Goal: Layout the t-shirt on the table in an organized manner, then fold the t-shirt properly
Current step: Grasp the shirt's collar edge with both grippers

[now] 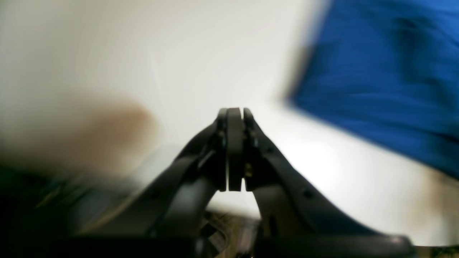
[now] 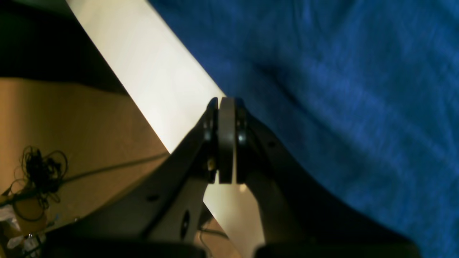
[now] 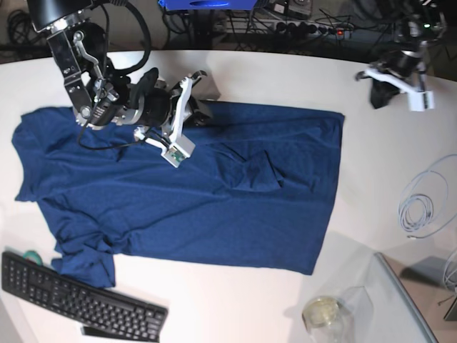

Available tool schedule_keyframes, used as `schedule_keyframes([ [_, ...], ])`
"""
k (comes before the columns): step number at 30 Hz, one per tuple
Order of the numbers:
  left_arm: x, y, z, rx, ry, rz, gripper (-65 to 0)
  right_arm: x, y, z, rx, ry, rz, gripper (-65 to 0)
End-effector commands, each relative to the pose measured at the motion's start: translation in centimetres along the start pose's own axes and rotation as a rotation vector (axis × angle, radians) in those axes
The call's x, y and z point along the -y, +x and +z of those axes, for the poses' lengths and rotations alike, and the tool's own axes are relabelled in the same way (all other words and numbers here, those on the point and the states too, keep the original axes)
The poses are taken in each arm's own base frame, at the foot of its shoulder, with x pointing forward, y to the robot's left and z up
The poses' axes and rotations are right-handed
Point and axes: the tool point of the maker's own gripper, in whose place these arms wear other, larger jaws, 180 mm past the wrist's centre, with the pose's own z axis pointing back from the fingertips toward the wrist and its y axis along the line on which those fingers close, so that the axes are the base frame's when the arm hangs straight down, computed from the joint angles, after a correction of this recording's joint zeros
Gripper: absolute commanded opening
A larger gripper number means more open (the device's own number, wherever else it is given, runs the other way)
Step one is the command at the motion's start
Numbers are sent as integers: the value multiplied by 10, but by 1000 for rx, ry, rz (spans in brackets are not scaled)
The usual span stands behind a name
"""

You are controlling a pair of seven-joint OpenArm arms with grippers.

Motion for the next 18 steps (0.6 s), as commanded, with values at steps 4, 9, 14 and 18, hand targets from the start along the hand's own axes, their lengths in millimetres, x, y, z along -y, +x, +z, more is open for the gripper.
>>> schedule_keyframes([
  [4,33,-6,-29,-21,-27,-26,-650,14,20,11,78,-28,-17,-645],
  [9,64,-13,-50,-75,-19,-172,-650,36,13,25,97,-90,-76,-645],
  [14,72,-1,-63,-90,3,-322,-650,55,6,38,114,-144,-126,-645],
  [18,74,13,-66,-70,18,-375,-484,64,6,45,126,-170,-143,-644],
])
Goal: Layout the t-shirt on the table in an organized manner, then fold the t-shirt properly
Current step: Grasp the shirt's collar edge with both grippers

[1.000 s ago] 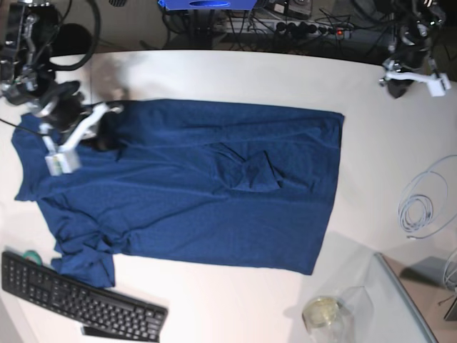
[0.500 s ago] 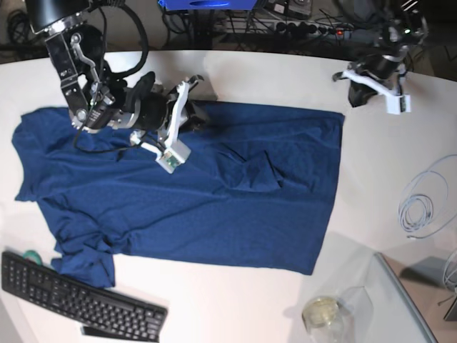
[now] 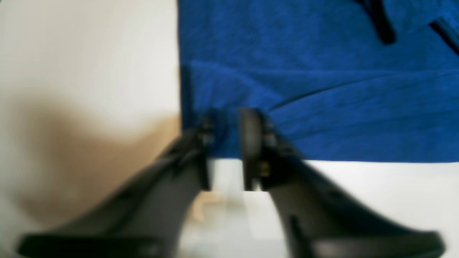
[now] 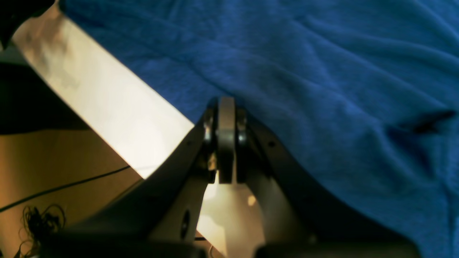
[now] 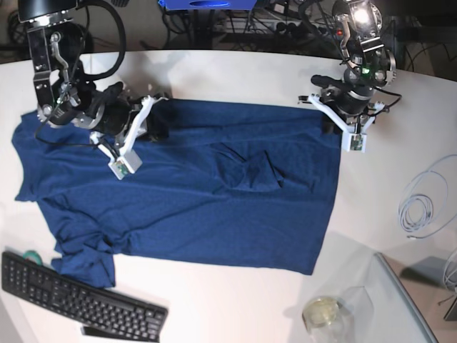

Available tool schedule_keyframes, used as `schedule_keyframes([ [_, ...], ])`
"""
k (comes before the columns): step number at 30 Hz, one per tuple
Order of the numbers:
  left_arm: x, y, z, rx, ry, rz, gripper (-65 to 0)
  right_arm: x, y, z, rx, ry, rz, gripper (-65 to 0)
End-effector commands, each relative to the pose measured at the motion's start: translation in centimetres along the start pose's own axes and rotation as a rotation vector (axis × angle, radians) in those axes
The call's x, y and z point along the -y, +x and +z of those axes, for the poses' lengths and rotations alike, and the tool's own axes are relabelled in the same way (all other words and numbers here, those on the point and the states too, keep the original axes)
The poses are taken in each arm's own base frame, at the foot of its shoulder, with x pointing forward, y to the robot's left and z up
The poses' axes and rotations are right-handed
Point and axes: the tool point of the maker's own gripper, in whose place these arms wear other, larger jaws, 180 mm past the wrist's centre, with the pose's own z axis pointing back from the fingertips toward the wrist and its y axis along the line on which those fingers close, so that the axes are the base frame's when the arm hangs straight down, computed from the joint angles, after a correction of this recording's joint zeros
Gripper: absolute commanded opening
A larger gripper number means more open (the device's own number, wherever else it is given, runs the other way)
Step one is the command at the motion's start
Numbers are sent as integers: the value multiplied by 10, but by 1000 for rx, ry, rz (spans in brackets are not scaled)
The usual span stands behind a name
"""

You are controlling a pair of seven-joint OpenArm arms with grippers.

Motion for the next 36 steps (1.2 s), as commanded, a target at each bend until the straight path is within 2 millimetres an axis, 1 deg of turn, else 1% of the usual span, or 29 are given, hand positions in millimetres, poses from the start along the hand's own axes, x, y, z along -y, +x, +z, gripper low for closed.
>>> schedule_keyframes([
  [1,-4,17,3,51,11,-13,-438,1,14,4,48,6,11,-644],
  [2,-4,18,3,56,10,-10,-416,1,15,5,49,4,10,-644],
  [4,-4,31,0,80,11,-13,-413,2,15,5,51,2,8,-644],
  [7,-3,35,-5,83,6,-6,-413,3,16,5,52,1,9,-644],
  [11,-2,33,-11,71,-1,2,-413,3,17,5,54,1,11,-644],
  [13,-1,25,-17,45,-6,4,-413,3,17,5,56,1,11,-644],
  [14,-4,22,-19,31,-1,-7,-415,3,17,5,56,1,11,-644],
  [21,-3,13,-26,-8,4,-24,-420,3,18,5,59,1,12,-644],
  [22,-3,10,-27,-15,2,-22,-443,3,18,5,59,1,12,-644],
  [23,-2,8,-28,-23,-2,-19,-485,3,18,5,59,1,12,-644],
  [24,-2,8,-30,-23,-4,-16,-541,3,18,5,59,1,12,-644],
  [26,1,2,-33,-42,-13,-9,-637,3,18,5,59,1,12,-644],
  [27,1,0,-34,-46,-15,-7,-650,3,18,5,59,1,12,-644],
  [29,1,-1,-34,-50,-16,-6,-650,3,19,5,60,1,12,-644],
  [33,1,2,-34,-43,-15,-6,-650,3,19,5,61,-1,11,-644],
  [36,0,11,-36,-24,-14,-6,-650,3,19,5,61,-1,11,-644],
])
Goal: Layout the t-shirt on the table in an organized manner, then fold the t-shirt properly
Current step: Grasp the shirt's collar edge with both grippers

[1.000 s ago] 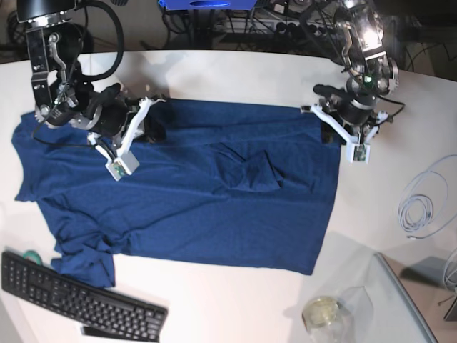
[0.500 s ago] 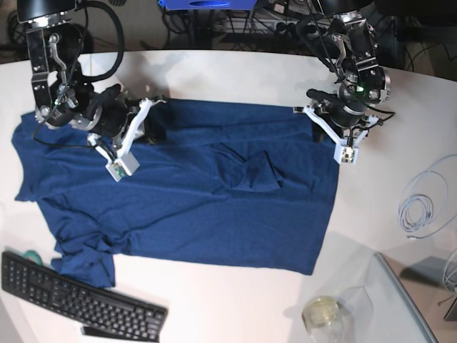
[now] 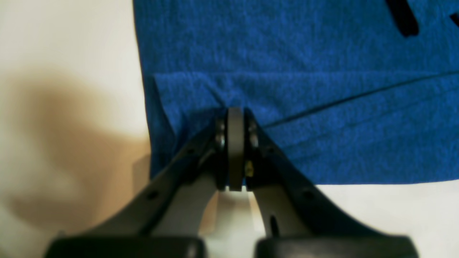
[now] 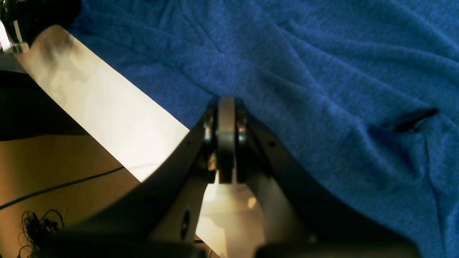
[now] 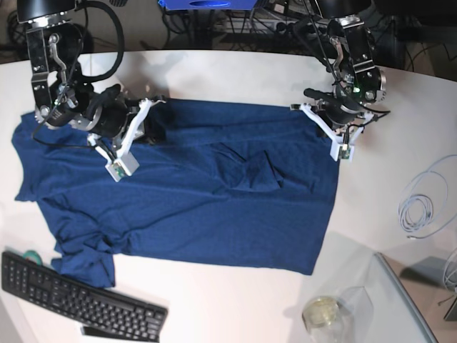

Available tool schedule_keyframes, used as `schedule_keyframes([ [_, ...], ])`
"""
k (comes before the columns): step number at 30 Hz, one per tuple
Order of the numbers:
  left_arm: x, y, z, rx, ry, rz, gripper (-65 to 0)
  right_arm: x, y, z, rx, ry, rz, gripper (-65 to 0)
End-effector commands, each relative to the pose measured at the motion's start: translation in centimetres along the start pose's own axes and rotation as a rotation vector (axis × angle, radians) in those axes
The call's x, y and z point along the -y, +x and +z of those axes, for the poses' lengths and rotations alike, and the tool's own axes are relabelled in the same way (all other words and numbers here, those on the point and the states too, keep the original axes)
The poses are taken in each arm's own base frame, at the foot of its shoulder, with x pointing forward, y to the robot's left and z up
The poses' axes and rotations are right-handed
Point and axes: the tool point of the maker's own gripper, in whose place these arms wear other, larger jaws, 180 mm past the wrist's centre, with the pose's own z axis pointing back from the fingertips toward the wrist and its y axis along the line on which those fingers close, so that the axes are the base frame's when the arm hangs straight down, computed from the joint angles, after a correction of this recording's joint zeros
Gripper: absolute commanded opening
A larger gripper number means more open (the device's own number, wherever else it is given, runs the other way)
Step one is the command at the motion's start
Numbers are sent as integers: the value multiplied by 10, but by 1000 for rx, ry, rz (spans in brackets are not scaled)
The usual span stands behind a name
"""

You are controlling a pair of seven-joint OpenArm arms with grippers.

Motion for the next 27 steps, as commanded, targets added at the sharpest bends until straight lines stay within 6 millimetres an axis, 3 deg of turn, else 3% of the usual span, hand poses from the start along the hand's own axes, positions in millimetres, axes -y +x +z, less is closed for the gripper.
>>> schedule_keyframes([
  [1,-6,21,1,60,15,-4,-650,0,16,4,52,9,16,-644],
  [11,-6,39,0,92,16,-3,-650,0,16,4,50,9,16,-644],
  [22,-5,77,-5,161,13,2,-650,0,16,4,50,9,16,-644],
  [27,-1,81,-16,150,-9,18,-650,0,16,4,50,9,16,-644],
])
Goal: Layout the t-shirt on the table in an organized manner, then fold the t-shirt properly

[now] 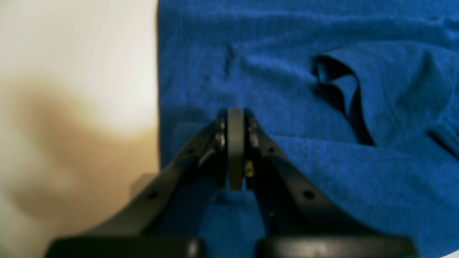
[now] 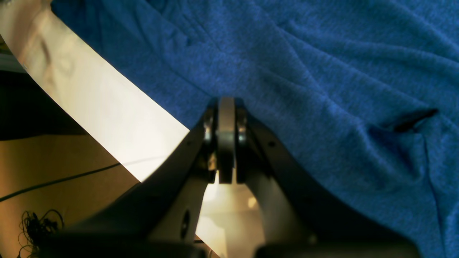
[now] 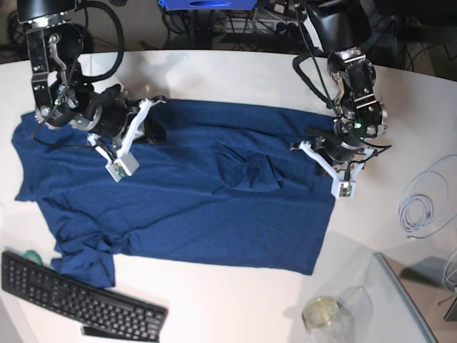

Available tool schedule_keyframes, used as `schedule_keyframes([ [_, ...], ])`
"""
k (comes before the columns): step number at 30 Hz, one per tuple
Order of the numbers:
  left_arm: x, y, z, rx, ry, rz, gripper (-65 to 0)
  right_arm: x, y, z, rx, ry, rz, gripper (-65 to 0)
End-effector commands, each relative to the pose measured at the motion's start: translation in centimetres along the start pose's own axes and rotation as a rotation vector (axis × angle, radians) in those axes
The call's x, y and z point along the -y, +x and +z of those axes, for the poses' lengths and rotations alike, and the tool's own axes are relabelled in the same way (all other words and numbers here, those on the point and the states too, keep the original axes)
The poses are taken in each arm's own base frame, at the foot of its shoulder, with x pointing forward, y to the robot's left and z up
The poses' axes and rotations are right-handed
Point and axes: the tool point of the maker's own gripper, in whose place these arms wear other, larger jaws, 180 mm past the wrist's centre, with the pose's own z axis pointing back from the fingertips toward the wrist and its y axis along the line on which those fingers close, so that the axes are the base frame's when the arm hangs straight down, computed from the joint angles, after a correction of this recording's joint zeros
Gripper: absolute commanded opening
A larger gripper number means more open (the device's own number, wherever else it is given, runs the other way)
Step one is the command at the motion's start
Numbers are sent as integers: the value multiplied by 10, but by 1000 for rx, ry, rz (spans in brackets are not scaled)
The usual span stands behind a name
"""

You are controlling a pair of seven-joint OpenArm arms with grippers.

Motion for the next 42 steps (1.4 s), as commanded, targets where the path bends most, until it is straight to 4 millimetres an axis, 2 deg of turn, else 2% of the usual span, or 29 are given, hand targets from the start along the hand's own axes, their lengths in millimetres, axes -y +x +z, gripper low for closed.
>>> schedule_keyframes([
  [1,-1,16,-1,44,1,2,-650,0,16,4,50,9,16,-644],
  [7,1,13,-3,38,-8,11,-650,0,16,4,51,9,17,-644],
  [12,0,21,-3,54,-6,14,-650,0,16,4,51,9,17,-644],
  [13,0,22,-2,57,-5,15,-632,0,16,4,51,9,17,-644],
  [16,-5,28,2,79,9,14,-397,0,16,4,51,9,17,-644],
  [18,-6,41,10,117,22,7,-240,0,16,4,51,9,17,-644],
  [21,-15,45,30,166,57,23,-102,0,15,4,49,9,16,-644],
  [22,-16,49,39,201,58,57,-89,0,15,4,49,9,16,-644],
  [24,-28,41,58,242,64,137,-87,-1,15,4,47,9,15,-644],
  [30,-69,-36,92,218,89,419,-89,8,10,9,34,-8,27,-644],
  [33,-82,-63,95,195,73,522,-89,13,11,12,40,-21,18,-644],
  [35,-84,-71,92,188,54,569,-89,22,14,16,61,-45,-5,-644],
  [38,-83,-80,85,167,48,599,-89,28,17,20,75,-62,-17,-644],
  [42,-81,-77,77,170,36,618,-89,30,19,21,78,-66,-16,-644],
])
